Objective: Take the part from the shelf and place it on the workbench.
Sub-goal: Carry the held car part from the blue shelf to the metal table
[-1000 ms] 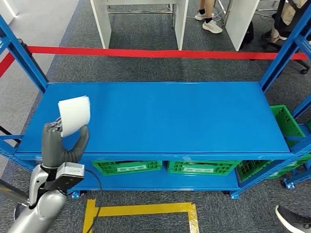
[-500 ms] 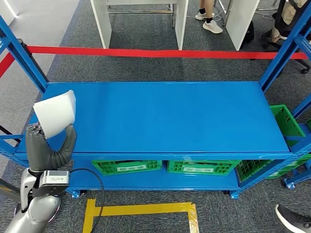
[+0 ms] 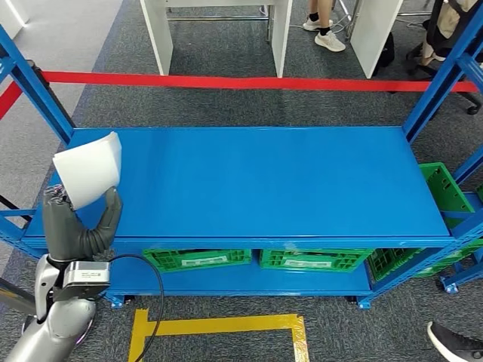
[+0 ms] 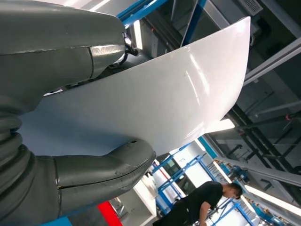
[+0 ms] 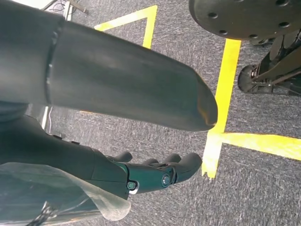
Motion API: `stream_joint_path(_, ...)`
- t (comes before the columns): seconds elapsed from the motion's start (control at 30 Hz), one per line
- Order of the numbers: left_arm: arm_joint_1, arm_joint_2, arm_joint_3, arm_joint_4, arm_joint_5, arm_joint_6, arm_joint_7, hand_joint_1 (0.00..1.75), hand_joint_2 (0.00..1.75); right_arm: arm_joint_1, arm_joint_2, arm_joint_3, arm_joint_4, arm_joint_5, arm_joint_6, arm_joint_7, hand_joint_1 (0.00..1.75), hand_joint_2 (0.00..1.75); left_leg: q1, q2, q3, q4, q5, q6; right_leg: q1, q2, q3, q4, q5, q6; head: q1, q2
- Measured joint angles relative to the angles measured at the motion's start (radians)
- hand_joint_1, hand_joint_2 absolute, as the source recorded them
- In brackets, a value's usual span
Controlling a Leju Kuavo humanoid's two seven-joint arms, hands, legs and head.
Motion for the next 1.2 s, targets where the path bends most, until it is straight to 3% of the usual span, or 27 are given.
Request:
stream_joint_path(0.2,-0.009,0.000,-0.020,0.007,0.053,-0.034,0.010,1.75,1.75,-0.057,-0.004,-0.035,0.088,0.003,-0.029,-0.056,0.00,0.00,0.000,0.001,0.000,0.000,0.000,0.000,0.000,0.001,0.000,0.000,0.000,0.000,0.000,0.000)
stream_joint_path(0.47,-0.015,0.000,-0.041,0.005,0.063,-0.043,0.044,1.75,1.75,-0.107,-0.042,-0.024,0.191,0.067,-0.172,-0.131,0.00,0.00,0.000,0.001,0.000,0.000,0.000,0.000,0.000,0.001,0.000,0.000,0.000,0.000,0.000,0.000)
stream_joint_path(0.73,0.030,0.000,-0.040,0.001,0.154,-0.042,0.012,1.75,1.75,-0.097,-0.027,-0.062,0.160,-0.044,-0.096,-0.110,0.00,0.00,0.000,0.001,-0.001,0.000,0.000,0.000,0.000,0.000,-0.001,0.000,0.000,0.000,0.000,0.000)
stream_joint_path(1.2,0.080,-0.007,-0.024,0.001,0.206,-0.036,-0.028,1.75,1.75,-0.092,-0.019,-0.076,0.154,-0.032,-0.109,-0.112,0.00,0.00,0.000,0.000,-0.001,0.000,0.000,0.000,0.000,0.000,0.000,0.000,0.000,0.000,0.000,0.000)
